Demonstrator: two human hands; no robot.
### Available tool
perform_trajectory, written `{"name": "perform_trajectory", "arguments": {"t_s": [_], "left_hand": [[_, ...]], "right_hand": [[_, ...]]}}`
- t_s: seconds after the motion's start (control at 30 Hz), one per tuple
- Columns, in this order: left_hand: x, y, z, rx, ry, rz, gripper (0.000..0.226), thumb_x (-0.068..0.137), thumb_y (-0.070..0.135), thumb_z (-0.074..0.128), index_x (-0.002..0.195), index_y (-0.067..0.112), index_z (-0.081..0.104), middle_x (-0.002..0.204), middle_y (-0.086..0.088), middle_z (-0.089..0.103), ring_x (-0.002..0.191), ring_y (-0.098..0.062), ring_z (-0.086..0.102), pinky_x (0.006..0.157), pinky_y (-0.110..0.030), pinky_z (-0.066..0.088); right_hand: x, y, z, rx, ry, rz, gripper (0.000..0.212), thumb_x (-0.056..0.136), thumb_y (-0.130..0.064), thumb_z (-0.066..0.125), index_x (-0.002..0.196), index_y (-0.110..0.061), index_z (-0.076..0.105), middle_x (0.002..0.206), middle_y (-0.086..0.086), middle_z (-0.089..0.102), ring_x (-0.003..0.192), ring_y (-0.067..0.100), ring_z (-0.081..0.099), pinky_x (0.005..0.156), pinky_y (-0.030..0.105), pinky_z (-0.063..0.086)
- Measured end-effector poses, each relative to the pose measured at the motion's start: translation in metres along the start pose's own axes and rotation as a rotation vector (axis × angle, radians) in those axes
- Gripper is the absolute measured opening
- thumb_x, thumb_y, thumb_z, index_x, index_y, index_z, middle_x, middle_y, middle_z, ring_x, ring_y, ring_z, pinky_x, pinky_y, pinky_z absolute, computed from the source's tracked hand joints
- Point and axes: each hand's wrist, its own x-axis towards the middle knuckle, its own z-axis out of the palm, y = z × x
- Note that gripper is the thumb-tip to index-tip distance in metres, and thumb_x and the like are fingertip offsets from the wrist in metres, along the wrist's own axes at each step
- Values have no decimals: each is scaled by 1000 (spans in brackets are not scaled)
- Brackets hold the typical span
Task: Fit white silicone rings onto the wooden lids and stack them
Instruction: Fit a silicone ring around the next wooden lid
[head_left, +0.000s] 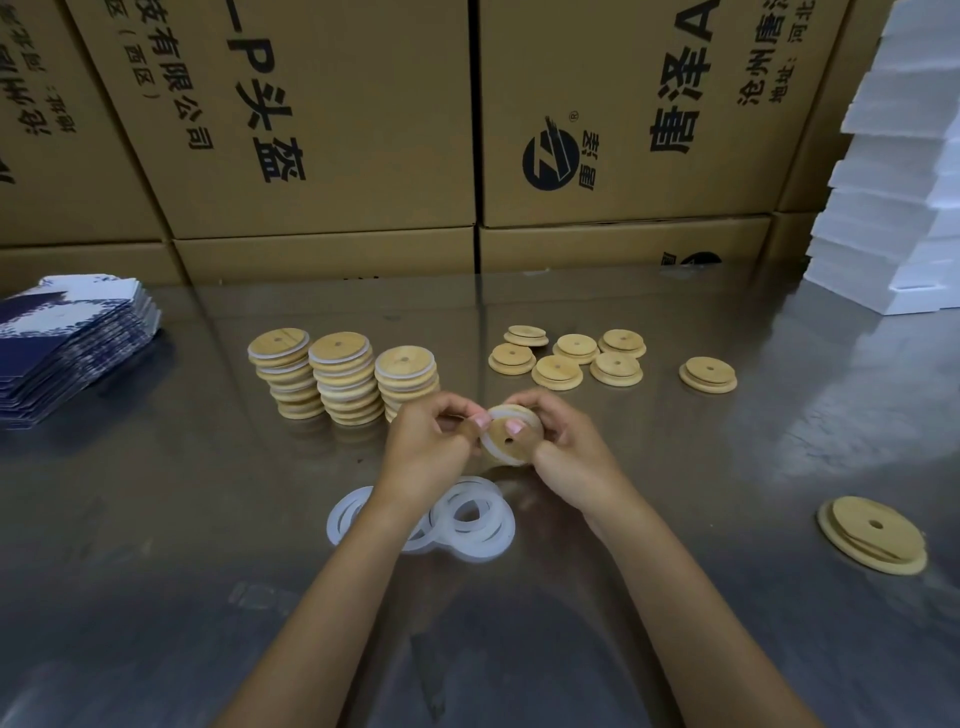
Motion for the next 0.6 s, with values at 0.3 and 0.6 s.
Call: {"name": "perform_trajectory", "arguments": {"t_s": [0.3,0.6], "left_hand": [[1,-3,-1,161,-13,80,10,90,15,68,80,19,70,76,3,72,81,-18,70,79,-48,58],[-3,1,4,36,-37,52,6,91,13,66,87,13,69,84,-5,72,83,-19,70,66,-36,62]], "right_hand": [[0,-1,-6,195,56,54,13,99,-6,58,105,-14,67,106,10,74,91,15,64,85,34,50],[2,1,-8,384,85,171,21,102,-12,55,120,-5,63,112,12,71,97,23,64,81,37,49]]}}
